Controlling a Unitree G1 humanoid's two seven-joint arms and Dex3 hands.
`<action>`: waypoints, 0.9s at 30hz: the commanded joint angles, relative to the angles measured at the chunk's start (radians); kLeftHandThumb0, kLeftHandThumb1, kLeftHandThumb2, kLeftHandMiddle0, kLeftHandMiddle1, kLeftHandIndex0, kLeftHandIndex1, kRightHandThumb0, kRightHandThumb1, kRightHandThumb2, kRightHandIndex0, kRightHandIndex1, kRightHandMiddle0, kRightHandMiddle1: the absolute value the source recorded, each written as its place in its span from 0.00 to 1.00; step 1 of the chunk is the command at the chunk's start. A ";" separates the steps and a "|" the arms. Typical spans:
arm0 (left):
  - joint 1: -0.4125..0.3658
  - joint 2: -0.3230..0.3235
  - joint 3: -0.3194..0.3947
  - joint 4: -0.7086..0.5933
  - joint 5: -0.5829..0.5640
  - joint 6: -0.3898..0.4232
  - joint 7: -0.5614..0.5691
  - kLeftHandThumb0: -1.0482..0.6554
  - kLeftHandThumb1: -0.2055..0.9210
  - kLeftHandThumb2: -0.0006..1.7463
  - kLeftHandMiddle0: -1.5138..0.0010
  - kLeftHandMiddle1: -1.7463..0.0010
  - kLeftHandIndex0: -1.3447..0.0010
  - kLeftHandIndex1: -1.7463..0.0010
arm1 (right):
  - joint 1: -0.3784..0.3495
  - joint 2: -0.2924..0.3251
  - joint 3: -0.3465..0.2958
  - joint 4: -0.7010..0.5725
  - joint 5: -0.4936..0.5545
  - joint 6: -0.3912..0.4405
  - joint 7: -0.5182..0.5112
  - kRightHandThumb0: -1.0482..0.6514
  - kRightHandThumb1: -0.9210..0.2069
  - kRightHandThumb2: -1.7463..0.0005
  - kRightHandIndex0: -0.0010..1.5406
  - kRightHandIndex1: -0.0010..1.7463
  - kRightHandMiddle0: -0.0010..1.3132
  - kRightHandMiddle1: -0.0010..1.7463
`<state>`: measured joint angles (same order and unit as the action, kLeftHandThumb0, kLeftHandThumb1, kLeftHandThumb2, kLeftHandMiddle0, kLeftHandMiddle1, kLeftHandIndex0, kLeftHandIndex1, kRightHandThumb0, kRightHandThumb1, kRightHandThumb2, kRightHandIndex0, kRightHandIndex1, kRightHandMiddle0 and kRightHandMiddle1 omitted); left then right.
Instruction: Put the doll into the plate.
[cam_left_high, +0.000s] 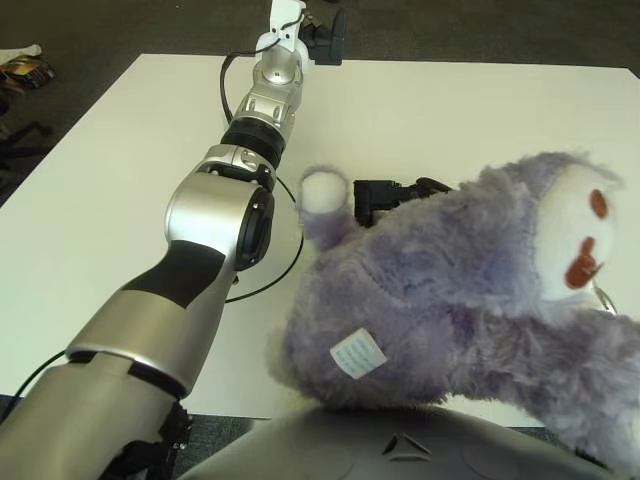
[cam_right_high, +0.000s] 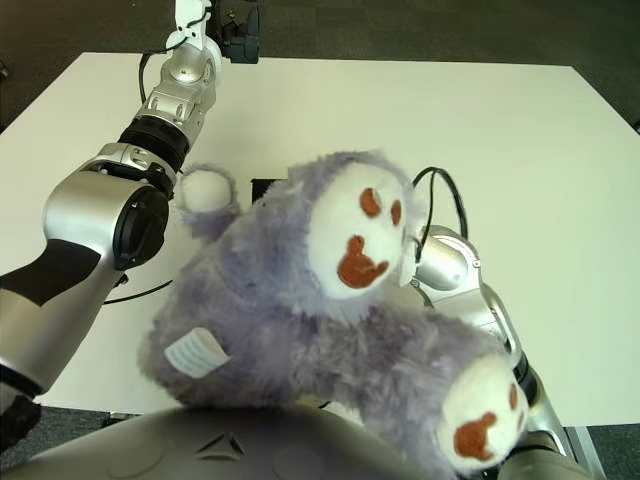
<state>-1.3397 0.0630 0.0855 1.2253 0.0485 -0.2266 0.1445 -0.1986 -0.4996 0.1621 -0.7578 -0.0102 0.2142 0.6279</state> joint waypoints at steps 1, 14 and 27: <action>0.007 0.003 0.001 0.002 0.004 -0.007 -0.001 0.61 0.32 0.85 0.51 0.04 0.62 0.00 | -0.028 -0.007 -0.006 -0.019 0.032 0.037 0.011 0.62 0.79 0.06 0.52 0.99 0.47 1.00; 0.007 0.005 -0.010 0.005 0.019 -0.006 0.015 0.61 0.28 0.88 0.51 0.00 0.59 0.01 | -0.150 -0.056 -0.011 0.022 0.133 0.058 0.117 0.62 0.82 0.06 0.56 0.94 0.49 1.00; 0.004 0.007 -0.014 0.009 0.027 -0.004 0.020 0.61 0.29 0.88 0.51 0.00 0.59 0.02 | -0.197 -0.088 -0.017 0.057 0.151 0.034 0.151 0.62 0.81 0.11 0.53 1.00 0.63 0.80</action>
<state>-1.3388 0.0650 0.0750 1.2267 0.0658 -0.2269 0.1560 -0.3796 -0.5778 0.1490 -0.7035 0.1285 0.2657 0.7720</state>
